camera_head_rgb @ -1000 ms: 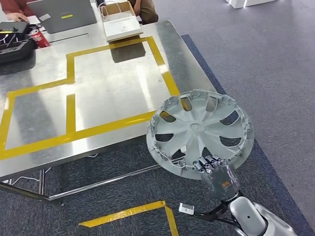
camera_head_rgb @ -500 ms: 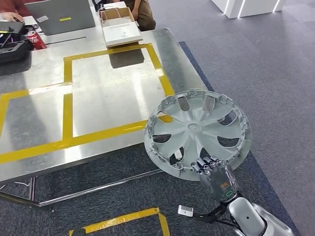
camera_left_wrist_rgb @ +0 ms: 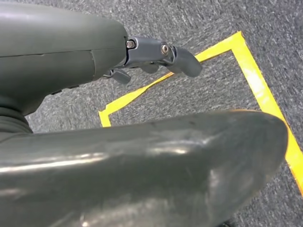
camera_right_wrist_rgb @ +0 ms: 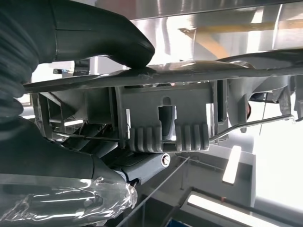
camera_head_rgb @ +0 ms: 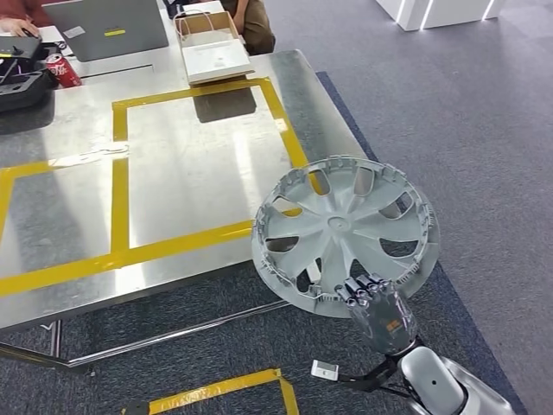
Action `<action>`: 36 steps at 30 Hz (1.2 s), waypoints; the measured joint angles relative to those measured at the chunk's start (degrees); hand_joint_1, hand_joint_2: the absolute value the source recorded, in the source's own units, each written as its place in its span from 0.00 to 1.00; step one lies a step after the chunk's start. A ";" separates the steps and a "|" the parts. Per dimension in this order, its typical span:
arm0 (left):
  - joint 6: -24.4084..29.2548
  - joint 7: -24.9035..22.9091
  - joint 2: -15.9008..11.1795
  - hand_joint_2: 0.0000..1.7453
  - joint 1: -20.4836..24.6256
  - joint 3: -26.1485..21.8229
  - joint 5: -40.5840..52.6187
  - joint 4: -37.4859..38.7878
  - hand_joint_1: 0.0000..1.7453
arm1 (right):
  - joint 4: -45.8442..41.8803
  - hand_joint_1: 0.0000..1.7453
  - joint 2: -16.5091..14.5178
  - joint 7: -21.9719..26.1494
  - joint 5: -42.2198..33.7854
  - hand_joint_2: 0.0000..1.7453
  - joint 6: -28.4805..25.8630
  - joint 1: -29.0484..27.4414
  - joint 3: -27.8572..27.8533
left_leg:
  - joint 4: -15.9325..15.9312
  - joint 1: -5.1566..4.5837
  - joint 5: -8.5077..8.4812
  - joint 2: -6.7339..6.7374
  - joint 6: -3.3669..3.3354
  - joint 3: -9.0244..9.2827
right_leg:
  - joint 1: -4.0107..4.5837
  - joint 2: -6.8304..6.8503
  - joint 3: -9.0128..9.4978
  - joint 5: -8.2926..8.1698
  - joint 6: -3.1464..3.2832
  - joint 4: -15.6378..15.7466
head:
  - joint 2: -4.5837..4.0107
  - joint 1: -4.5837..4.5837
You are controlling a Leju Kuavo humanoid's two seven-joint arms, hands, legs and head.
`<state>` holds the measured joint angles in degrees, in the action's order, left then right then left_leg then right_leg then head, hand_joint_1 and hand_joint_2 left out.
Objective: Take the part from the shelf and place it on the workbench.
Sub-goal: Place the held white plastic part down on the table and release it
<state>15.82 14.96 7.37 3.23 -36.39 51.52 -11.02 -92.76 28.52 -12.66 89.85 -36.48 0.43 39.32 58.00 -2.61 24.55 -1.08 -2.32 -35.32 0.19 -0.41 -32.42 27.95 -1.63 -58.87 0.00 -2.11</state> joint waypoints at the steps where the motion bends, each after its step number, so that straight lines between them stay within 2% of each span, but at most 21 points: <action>1: 0.06 -0.03 -0.01 0.00 0.01 -0.02 0.00 -0.02 0.00 | 0.00 1.00 -0.09 0.01 -0.01 1.00 0.00 -0.07 -0.05 | 0.61 -0.03 0.50 0.03 0.40 -0.20 | -0.29 0.04 0.30 0.01 0.17 0.26 | 0.00 0.21; 3: 0.17 -0.10 -0.02 0.00 0.04 -0.05 0.00 -0.06 0.00 | 0.00 1.00 -0.26 0.01 -0.02 1.00 0.00 -0.18 -0.18 | 4.85 0.33 2.81 0.09 1.51 -2.21 | -0.89 0.17 0.96 0.10 0.41 0.71 | 0.00 0.64; 5: 0.20 -0.21 0.04 0.00 -0.01 -0.11 0.00 -0.07 0.00 | 0.00 1.00 -0.39 0.02 -0.01 1.00 0.00 -0.32 -0.30 | 12.29 1.22 5.63 0.14 2.57 -6.34 | -1.27 0.21 1.40 0.44 0.41 0.82 | 0.00 0.90; 6: 0.20 -0.29 0.04 0.00 -0.07 -0.14 0.00 -0.07 0.00 | 0.01 1.00 -0.47 0.02 0.00 1.00 0.00 -0.44 -0.33 | 14.96 1.67 5.96 0.16 2.98 -8.06 | -1.48 0.20 1.67 0.72 0.27 0.82 | 0.00 0.90; 7: 0.22 -0.34 0.03 0.00 -0.14 -0.19 0.00 -0.07 0.00 | 0.01 1.00 -0.54 0.03 0.00 1.00 0.00 -0.56 -0.34 | 15.77 2.07 5.19 0.18 3.35 -8.94 | -1.72 0.18 2.06 1.09 0.05 0.82 | 0.00 0.90; 8: 0.26 -0.43 0.01 0.00 -0.20 -0.24 0.00 -0.07 0.00 | 0.02 1.00 -0.58 0.03 0.00 1.00 0.00 -0.69 -0.36 | 14.28 2.42 3.26 0.21 3.71 -8.64 | -2.02 0.15 2.59 1.52 -0.29 0.82 | 0.00 0.89; 10: 0.36 -0.61 0.03 0.00 -0.26 -0.33 0.00 -0.05 0.00 | 0.02 1.00 -0.65 0.03 0.00 1.00 -0.01 -0.82 -0.39 | 7.16 2.98 -1.39 0.34 4.44 -5.57 | -2.53 0.08 3.69 2.54 -1.16 0.87 | 0.00 0.96; 11: 0.43 -0.71 0.07 0.00 -0.24 -0.36 0.00 -0.03 0.00 | 0.02 1.00 -0.68 0.03 0.00 1.00 -0.02 -0.83 -0.45 | 3.64 3.04 -2.44 0.41 4.48 -3.87 | -2.62 0.02 4.05 3.06 -1.66 0.93 | 0.00 1.19; 13: 0.56 -0.86 0.15 0.00 -0.17 -0.40 0.00 0.02 0.00 | 0.01 1.00 -0.75 0.11 0.00 1.00 -0.04 -0.82 -0.66 | 0.52 2.98 -1.98 0.54 3.84 -2.17 | -2.49 -0.07 4.69 3.62 -2.46 1.42 | 0.00 1.48; 16: 0.85 -0.95 0.08 0.00 -0.23 -0.46 0.02 0.01 0.00 | 0.02 1.00 -0.84 0.25 -0.01 1.00 -0.07 -0.93 -0.89 | 0.13 3.00 -0.96 0.59 2.14 -1.35 | -2.50 0.10 5.83 3.83 -3.25 1.73 | -0.01 1.44; 17: 1.05 -0.95 0.02 0.00 -0.26 -0.48 0.04 0.00 0.00 | 0.02 1.00 -0.87 0.30 -0.01 1.00 -0.08 -0.99 -0.91 | 0.08 3.00 -0.74 0.55 1.67 -0.92 | -2.47 0.20 5.03 4.29 -3.35 0.19 | -0.01 1.39; 18: 1.30 -0.95 -0.03 0.00 -0.26 -0.49 0.08 0.00 0.00 | 0.02 1.00 -0.91 0.33 -0.01 1.00 -0.08 -1.07 -0.91 | 0.03 2.95 -0.50 0.48 1.26 -0.54 | -2.39 0.26 3.29 5.13 -3.35 -2.74 | -0.01 1.28; 20: 1.64 -0.92 -0.07 0.00 -0.26 -0.50 0.16 0.00 0.00 | 0.02 1.00 -1.02 0.36 0.00 1.00 -0.09 -1.30 -0.92 | 0.03 2.60 0.15 0.38 0.60 -0.07 | -1.95 0.28 -1.76 7.61 -3.06 -10.43 | 0.00 1.07; 21: 1.74 -0.87 -0.07 0.00 -0.32 -0.50 0.23 0.00 0.00 | 0.02 1.00 -1.11 0.36 0.00 1.00 -0.09 -1.50 -0.93 | 0.03 2.36 0.49 0.33 0.38 0.25 | -1.68 0.27 -4.01 8.41 -2.83 -13.11 | 0.00 0.98; 22: 1.80 -0.82 -0.07 0.00 -0.43 -0.51 0.30 0.00 0.00 | 0.03 1.00 -1.21 0.36 0.00 1.00 -0.09 -1.76 -0.94 | 0.03 2.09 0.87 0.25 0.20 0.69 | -1.39 0.26 -5.43 8.15 -2.48 -14.00 | 0.00 0.97; 23: 1.85 -0.77 -0.08 0.00 -0.52 -0.51 0.36 0.00 0.00 | 0.03 1.00 -1.32 0.37 0.00 1.00 -0.09 -2.05 -0.95 | 0.04 1.81 1.27 0.16 0.07 1.24 | -1.07 0.25 -5.82 6.60 -2.01 -12.84 | 0.00 0.97; 25: 1.94 -0.72 -0.07 0.00 -0.61 -0.52 0.43 0.01 0.00 | 0.04 1.00 -1.44 0.49 -0.01 1.00 -0.12 -2.49 -0.97 | -0.01 1.36 2.07 0.01 -0.04 2.49 | -0.39 0.29 -4.41 1.45 -0.78 -6.56 | 0.00 1.01; 27: 2.14 -0.71 -0.05 0.00 -0.50 -0.52 0.51 0.02 0.00 | 0.03 1.00 -1.80 1.05 0.00 1.00 -0.37 -2.89 -1.19 | -0.04 1.22 2.58 -0.02 0.12 3.09 | 0.22 0.37 -2.80 -0.96 0.05 -1.54 | 0.00 1.29; 28: 2.25 -0.69 -0.06 0.00 -0.47 -0.52 0.55 0.02 0.00 | 0.00 1.00 -2.18 1.44 0.00 1.00 -0.61 -3.24 -1.50 | -0.05 1.23 2.68 -0.01 0.33 3.21 | 0.41 0.37 -2.45 -0.95 0.24 -0.72 | 0.00 1.43; 32: 2.36 -0.09 -0.09 0.00 -0.48 -0.55 1.00 0.02 0.00 | -0.28 1.00 -4.21 3.52 -1.22 1.00 -1.19 -4.57 -3.69 | -0.17 1.23 2.31 0.05 0.34 3.13 | 0.38 0.05 -1.87 -1.97 -0.59 0.09 | 0.00 1.61; 36: 2.06 0.55 -0.09 0.00 -0.08 -0.52 1.93 0.02 0.00 | -0.08 1.00 -5.52 6.66 -2.78 1.00 -1.00 -3.32 -6.02 | -1.01 1.23 2.33 0.06 0.36 3.25 | 0.38 -0.04 -2.14 -1.91 -0.38 0.14 | 0.00 1.64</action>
<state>17.89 15.51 7.28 3.16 -36.92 53.45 -10.99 -92.84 23.00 -6.00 87.08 -37.48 -2.89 33.29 56.99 -1.38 26.89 -1.02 -1.96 -32.07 0.57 -0.46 -34.56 26.05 -2.01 -58.73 0.00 -0.47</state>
